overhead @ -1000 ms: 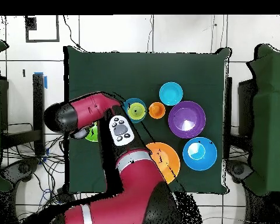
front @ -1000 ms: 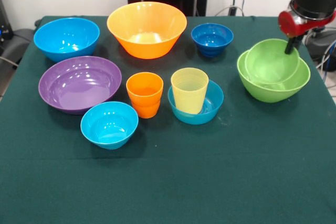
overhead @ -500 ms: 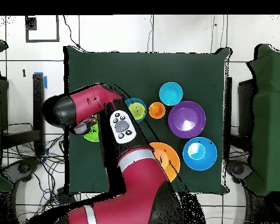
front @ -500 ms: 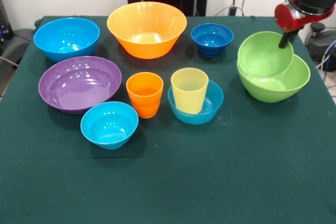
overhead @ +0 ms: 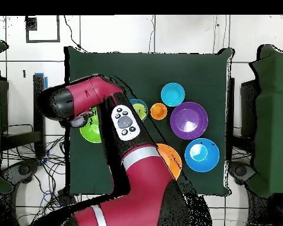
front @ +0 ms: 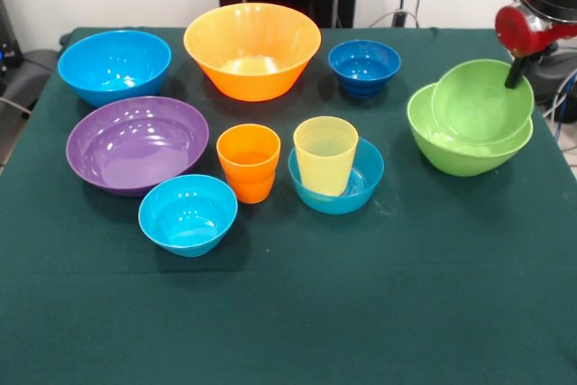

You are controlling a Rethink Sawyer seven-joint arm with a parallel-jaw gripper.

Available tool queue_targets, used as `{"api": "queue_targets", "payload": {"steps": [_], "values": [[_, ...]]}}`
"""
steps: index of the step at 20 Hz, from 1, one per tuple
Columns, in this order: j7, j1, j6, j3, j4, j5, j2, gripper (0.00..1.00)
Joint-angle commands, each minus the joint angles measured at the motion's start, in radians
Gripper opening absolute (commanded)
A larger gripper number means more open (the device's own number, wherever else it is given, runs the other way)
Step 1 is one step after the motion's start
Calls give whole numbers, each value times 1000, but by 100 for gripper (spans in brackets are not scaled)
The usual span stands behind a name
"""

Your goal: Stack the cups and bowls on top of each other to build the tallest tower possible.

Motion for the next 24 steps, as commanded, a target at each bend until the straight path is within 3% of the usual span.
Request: {"api": "queue_targets", "payload": {"steps": [1, 16, 24], "values": [[-372, -53, 111, 70, -130, -108, 61, 0], [-427, -119, 93, 76, -149, -130, 113, 0], [-370, -142, 61, 71, -17, -130, 13, 0]]}}
